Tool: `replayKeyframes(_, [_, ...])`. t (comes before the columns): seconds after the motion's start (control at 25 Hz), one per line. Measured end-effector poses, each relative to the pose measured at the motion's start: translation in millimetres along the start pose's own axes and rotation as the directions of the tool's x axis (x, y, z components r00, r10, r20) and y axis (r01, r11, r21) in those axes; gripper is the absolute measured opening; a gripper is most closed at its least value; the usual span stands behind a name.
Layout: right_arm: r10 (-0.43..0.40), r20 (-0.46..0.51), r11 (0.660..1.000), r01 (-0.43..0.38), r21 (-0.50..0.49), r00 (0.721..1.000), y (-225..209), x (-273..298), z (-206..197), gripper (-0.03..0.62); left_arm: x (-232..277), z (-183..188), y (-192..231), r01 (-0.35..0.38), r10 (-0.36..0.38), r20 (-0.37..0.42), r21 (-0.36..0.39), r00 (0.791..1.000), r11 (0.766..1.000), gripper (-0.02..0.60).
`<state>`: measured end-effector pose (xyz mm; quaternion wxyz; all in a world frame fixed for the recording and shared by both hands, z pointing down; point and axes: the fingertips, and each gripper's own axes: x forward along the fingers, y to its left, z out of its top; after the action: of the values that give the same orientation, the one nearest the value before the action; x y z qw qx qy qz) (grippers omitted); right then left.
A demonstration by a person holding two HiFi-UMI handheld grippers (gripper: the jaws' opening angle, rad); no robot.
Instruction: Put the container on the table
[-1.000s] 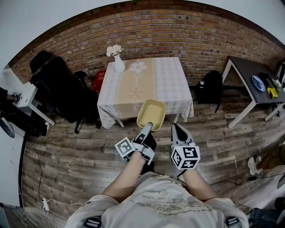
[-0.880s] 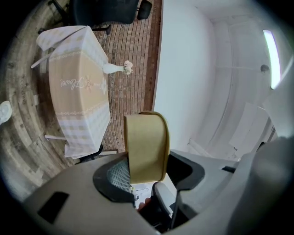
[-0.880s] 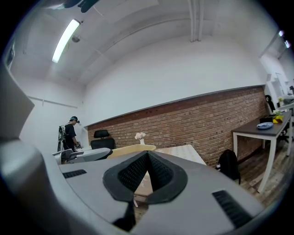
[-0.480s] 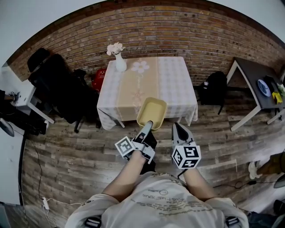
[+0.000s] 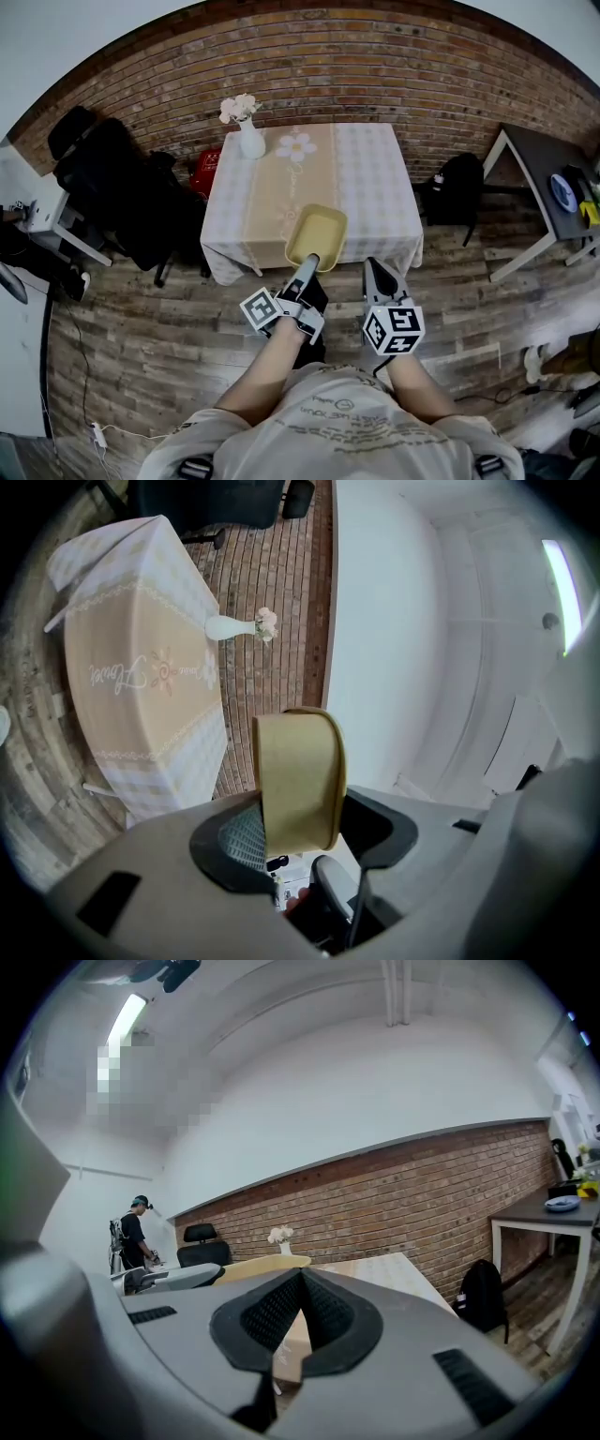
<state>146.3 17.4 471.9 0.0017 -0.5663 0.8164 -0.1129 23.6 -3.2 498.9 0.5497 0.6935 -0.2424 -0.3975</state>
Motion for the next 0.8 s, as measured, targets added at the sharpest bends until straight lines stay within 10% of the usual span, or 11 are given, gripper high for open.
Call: replayKeyframes(0.8, [-0.041, -0.003, 0.999, 0.041, 0.018, 0.999, -25.9, 219.6, 49.2, 0.002, 147.8, 166.6, 48.1, 0.006, -0.006, -0.054, -0.001, 0.999, 1.0, 0.215])
